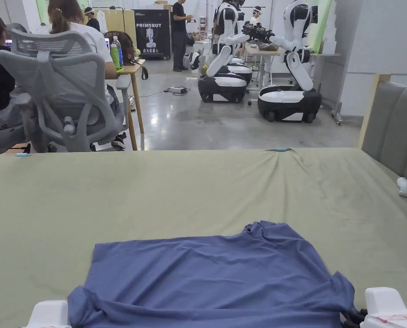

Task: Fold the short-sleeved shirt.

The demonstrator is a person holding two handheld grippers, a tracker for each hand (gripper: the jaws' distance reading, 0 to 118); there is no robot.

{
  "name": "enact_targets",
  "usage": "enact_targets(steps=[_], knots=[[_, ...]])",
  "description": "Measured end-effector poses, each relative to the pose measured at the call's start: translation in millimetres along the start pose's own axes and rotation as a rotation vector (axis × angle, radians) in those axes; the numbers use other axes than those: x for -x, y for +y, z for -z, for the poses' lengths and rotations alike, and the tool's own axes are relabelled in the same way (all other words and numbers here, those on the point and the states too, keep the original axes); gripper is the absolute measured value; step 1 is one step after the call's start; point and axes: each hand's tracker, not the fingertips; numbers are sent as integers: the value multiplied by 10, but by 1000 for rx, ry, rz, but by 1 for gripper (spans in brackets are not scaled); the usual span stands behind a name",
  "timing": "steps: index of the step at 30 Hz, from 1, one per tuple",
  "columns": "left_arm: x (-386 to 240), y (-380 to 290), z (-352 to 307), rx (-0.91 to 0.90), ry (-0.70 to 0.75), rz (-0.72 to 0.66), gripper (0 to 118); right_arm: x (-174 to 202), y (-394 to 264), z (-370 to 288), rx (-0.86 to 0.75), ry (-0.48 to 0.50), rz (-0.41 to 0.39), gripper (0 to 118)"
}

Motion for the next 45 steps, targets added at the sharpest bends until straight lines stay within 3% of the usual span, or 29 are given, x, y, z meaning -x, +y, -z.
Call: enact_targets(steps=[4,5,6,8,9,13,14,15,16,17,18,19,21,22,24,27,30,39,40,42,43,45], knots=[[40,-341,123,14,-6,-64,7,15,-253,235,23,-5,-22,16],[29,-361,72,-25,0,-89,18,20,-253,220,2,-24,-22,32],[2,-356,-3,-50,17,-82,38,42,-228,163,-15,-48,-16,58],[-71,-281,-212,-150,37,-53,96,92,-131,-42,-95,-40,23,114],[-111,-222,-288,-188,24,-47,105,141,-71,-121,-123,-14,40,118],[-438,138,-461,-312,17,38,101,578,237,-376,-291,-7,8,118],[-524,202,-457,-334,-5,44,95,700,295,-396,-328,-8,-1,118],[-596,245,-453,-349,-17,50,88,796,328,-403,-354,-12,0,116],[-659,267,-397,-361,-21,61,78,891,351,-385,-354,-15,-1,107],[-728,279,-371,-372,-18,74,62,961,367,-352,-361,-11,-1,84],[-780,285,-348,-374,-12,76,55,1012,385,-320,-365,-7,-1,74],[-828,290,-318,-374,-9,81,55,1067,405,-291,-367,-4,-4,74],[-893,281,-250,-367,3,95,3,1163,439,-213,-355,-51,-36,2],[-905,273,-239,-369,5,98,0,1187,437,-200,-368,-43,-43,0],[-885,296,-195,-341,-17,110,0,1197,474,-154,-342,11,-42,0],[-752,376,-77,-313,30,138,0,1195,517,-67,-335,-7,-73,0],[-428,627,147,-235,65,68,0,1122,589,45,-318,8,-73,0],[63,1668,1385,-9,145,79,0,858,875,626,-257,-16,-87,0],[127,1764,1623,6,126,43,10,815,902,698,-252,-24,-87,0],[171,1877,1882,2,126,33,90,715,961,815,-239,-31,-82,0],[174,1900,2013,18,131,30,109,661,985,878,-234,-37,-78,0],[171,1913,2207,42,164,27,92,556,1035,988,-213,-43,-75,0]])
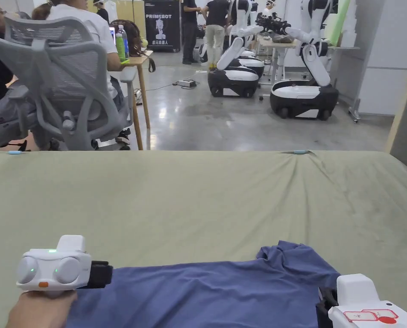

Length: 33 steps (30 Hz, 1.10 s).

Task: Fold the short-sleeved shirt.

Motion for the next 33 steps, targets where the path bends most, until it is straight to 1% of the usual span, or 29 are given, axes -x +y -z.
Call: enact_targets(steps=[1,5,7,8,9,10,11,12,13,14,15,16,17,18,19,20,21,22,23,24,26,27,29,33], knots=[[-16,9,96,-1,9,7,89,-60,11,47,7,-5,4,0],[-129,-109,294,64,4,30,90,-333,132,330,29,-52,-1,0],[-185,-151,167,53,-10,31,82,-470,229,549,62,-68,-2,0],[-205,-136,94,46,-26,40,73,-536,286,677,68,-79,1,0],[-242,-120,29,53,-67,60,55,-602,353,809,84,-85,5,0],[-282,-106,-35,45,-49,84,32,-656,405,926,96,-78,17,0],[-291,-85,-69,14,-27,121,0,-703,462,1055,106,-75,26,0],[-306,-72,-162,-7,-12,113,0,-741,515,1177,115,-65,35,5],[-305,-63,-232,-16,-37,105,0,-762,563,1271,129,-58,47,24],[-308,-55,-310,-33,-56,96,0,-770,598,1392,164,-46,56,69],[-294,-36,-332,-47,-54,97,0,-780,618,1521,207,-25,60,100],[-299,-32,-391,-63,-50,101,0,-780,613,1623,245,-11,63,118],[-297,-28,-446,-73,-52,101,0,-779,598,1713,259,4,73,118],[-292,-22,-494,-78,-58,95,0,-773,582,1789,255,-7,68,115],[-248,-2,-456,-80,-66,90,0,-765,535,1855,280,-22,61,111],[-239,2,-473,-80,-70,88,0,-774,470,1924,330,-12,63,102],[-235,3,-496,-81,-71,88,0,-784,407,1965,384,3,82,82],[-229,4,-516,-83,-69,91,0,-807,369,1975,415,6,96,43],[-222,3,-536,-83,-68,91,0,-830,348,1902,366,0,103,3],[-205,7,-567,-84,-71,87,0,-856,360,1809,303,14,134,1],[-182,14,-662,-103,-69,89,1,-896,412,1622,282,48,184,1],[-168,16,-715,-116,-68,90,1,-899,463,1471,241,28,152,1],[-127,10,-900,-130,-75,80,1,-886,576,1144,176,15,114,1],[-14,-167,-1454,-203,-90,63,1,-801,721,265,50,0,28,1]])
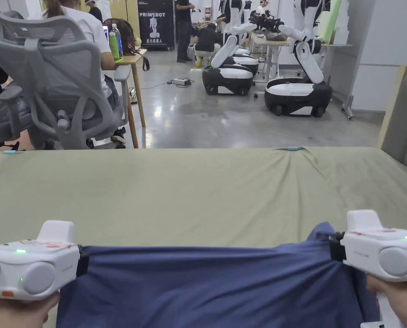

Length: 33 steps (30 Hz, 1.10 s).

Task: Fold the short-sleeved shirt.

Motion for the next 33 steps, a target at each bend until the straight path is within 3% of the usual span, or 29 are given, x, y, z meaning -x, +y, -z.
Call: enact_targets(steps=[5,9,13,16,17,18,20,21,23,25,28,31,32,33], knots=[[102,-412,-768,-24,-36,-13,1,77,-320,-947,-45,-12,-38,1],[144,-1051,-1035,58,-87,-34,1,178,-985,-1220,26,-33,-102,1],[138,-1715,-950,191,-94,-46,1,241,-1712,-1134,174,-29,-88,1],[183,-1925,-942,205,-95,-91,2,206,-1959,-1158,171,-13,-15,2],[159,-1879,-1002,164,-85,-90,11,198,-1945,-1203,134,-7,22,6],[95,-1803,-1071,119,-52,-49,28,220,-1864,-1269,93,-23,38,22],[-87,-1624,-1196,16,3,33,85,304,-1651,-1397,27,-43,51,76],[-188,-1513,-1265,-43,-15,32,94,391,-1525,-1444,4,-6,71,87],[-443,-1274,-1395,-147,-44,1,94,652,-1308,-1520,-54,51,70,101],[-716,-1093,-1474,-230,-59,-6,94,992,-1118,-1600,-137,28,9,110],[-1003,-979,-1444,-308,-115,-13,93,1452,-1004,-1693,-259,17,-54,109],[-1221,-1027,-1531,-373,-66,48,85,1652,-1040,-1780,-301,65,-39,100],[-1253,-1059,-1553,-395,-46,63,67,1674,-1079,-1796,-313,55,-25,81],[-1274,-1087,-1557,-406,-34,82,30,1711,-1096,-1801,-316,36,-24,48]])
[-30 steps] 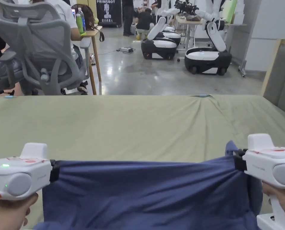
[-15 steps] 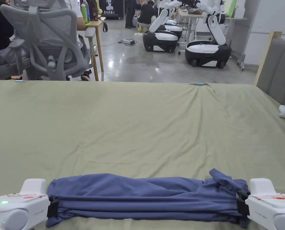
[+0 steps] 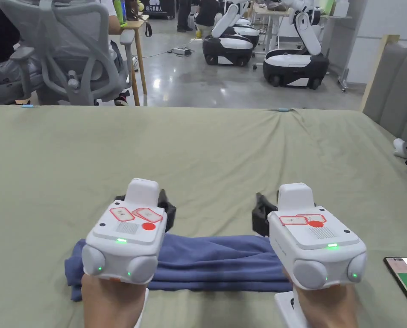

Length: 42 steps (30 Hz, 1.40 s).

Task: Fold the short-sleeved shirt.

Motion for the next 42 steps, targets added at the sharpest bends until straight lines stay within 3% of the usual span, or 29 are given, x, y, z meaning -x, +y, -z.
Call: enact_targets(steps=[1,2,4,7,11,13,14,15,17,21,23,25,26,28,29,31,32,34,36,39,42], knots=[[-25,-26,-44,2,0,7,0,21,-12,-6,-7,-11,-2,15],[-44,-14,-88,11,-13,0,0,18,-24,-31,-24,-6,-1,0],[11,4,-101,65,-97,-28,0,34,-25,-65,-11,20,5,0],[285,-68,-46,73,-35,-51,0,72,-44,-50,-8,7,-20,0],[988,-376,58,207,-5,-247,0,149,-102,-9,13,2,-29,0],[1387,-609,65,264,-1,-408,0,205,-149,31,31,5,-32,0],[1590,-748,56,274,-20,-516,9,250,-172,57,42,11,-31,0],[1783,-891,49,285,-57,-645,32,305,-193,83,53,15,-34,0],[2084,-1188,84,319,-138,-867,115,401,-239,123,68,24,-39,0],[2287,-1732,201,323,-156,-1193,116,589,-284,191,93,46,-58,0],[2227,-1971,343,332,-287,-1353,115,645,-279,213,99,50,-65,0],[2118,-1935,398,246,-333,-1362,111,675,-275,231,103,53,-66,0],[2048,-1917,479,284,-380,-1396,100,684,-273,238,104,53,-68,0],[1883,-1951,661,353,-487,-1495,95,690,-271,256,106,51,-69,0],[1786,-1971,763,395,-476,-1503,78,691,-271,268,110,50,-70,0],[1652,-1954,871,456,-343,-1364,20,686,-275,274,113,44,-72,0],[1633,-1936,864,452,-311,-1302,11,681,-275,277,116,41,-71,0],[1669,-1799,783,390,-322,-1295,10,674,-283,271,117,38,-74,0],[1785,-1666,718,366,-199,-1141,9,668,-295,271,121,38,-85,0],[2031,-1526,710,337,-128,-1005,8,648,-306,256,123,36,-83,0],[2103,-1386,661,366,-62,-768,8,607,-321,233,124,40,-73,0]])
